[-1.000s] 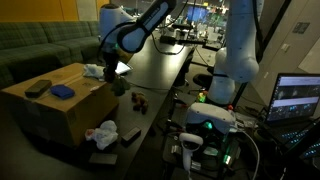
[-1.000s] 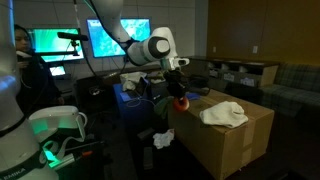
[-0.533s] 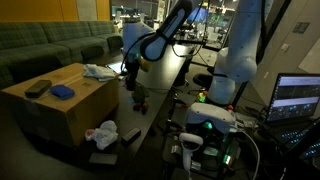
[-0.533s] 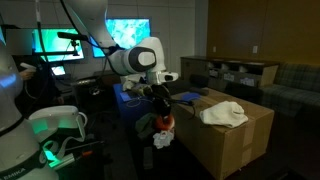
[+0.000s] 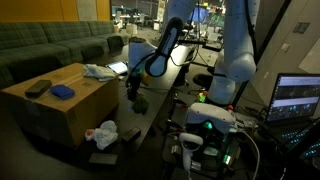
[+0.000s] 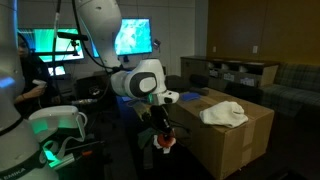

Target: Put the items on the table on to the box and the items on the box on to the table.

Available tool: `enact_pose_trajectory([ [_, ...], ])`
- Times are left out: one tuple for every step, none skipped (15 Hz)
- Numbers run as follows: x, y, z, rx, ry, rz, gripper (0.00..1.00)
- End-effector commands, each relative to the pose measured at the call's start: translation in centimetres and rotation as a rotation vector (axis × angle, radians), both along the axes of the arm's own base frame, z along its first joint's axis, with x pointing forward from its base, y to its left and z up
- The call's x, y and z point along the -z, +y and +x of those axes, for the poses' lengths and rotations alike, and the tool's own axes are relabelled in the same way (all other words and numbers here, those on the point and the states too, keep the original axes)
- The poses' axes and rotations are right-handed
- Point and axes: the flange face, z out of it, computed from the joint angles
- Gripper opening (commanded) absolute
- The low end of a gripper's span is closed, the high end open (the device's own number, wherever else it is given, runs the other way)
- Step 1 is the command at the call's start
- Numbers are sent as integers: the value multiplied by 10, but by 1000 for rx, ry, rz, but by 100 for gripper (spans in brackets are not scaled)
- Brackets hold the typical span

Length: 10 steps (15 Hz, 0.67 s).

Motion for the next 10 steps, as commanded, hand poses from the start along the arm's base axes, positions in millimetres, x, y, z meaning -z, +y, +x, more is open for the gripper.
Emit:
enact_pose_trajectory([
  [45, 2, 17, 33, -33, 9, 11],
  [56, 2, 18, 40, -35, 12, 11],
  [69, 2, 19, 45, -35, 15, 11],
  [79, 3, 21, 46, -37, 17, 11],
  [84, 6, 24, 50, -36, 21, 11],
  [91, 9, 28, 51, -37, 20, 12],
  [99, 11, 29, 46, -37, 20, 12],
  [104, 13, 34, 42, -41, 8, 12],
  [109, 13, 36, 54, -43, 10, 12],
  [113, 15, 38, 61, -43, 9, 12],
])
